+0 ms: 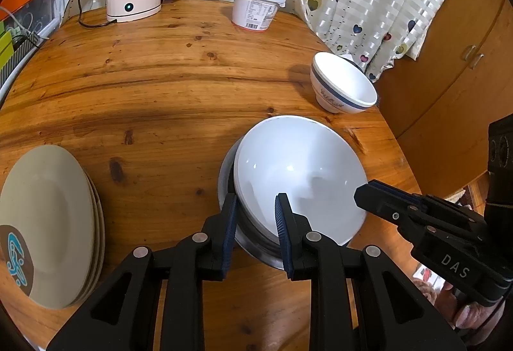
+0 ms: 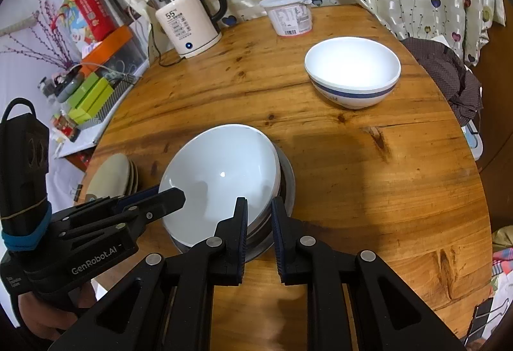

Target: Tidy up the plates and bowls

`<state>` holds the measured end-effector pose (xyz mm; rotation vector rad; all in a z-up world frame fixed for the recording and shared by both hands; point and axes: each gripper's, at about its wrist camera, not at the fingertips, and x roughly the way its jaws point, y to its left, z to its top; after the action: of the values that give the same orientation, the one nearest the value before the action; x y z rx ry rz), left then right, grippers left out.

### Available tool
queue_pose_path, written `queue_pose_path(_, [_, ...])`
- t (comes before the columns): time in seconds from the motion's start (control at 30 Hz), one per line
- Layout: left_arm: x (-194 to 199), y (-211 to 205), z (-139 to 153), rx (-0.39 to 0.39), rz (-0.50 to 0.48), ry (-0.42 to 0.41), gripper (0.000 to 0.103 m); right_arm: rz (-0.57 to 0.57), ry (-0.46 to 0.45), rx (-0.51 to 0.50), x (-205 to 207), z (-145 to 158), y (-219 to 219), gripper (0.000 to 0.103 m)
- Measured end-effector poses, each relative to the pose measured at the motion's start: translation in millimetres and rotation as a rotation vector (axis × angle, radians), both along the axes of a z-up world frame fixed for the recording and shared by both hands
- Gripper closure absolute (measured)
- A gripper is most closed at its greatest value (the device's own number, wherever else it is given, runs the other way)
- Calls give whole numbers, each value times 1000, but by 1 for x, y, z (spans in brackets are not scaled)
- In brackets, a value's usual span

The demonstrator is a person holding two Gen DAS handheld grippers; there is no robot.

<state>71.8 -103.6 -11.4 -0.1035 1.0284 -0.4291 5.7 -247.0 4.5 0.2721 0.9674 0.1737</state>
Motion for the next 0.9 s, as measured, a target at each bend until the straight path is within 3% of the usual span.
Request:
queue_pose_path(0.73, [-1,10,11,-49,3,-35,77,5,-14,14,2,6,-5,85])
queue_pose_path(0.9, [-2,10,13,-52,-3,-45,77,5,-23,11,1,10,-8,75])
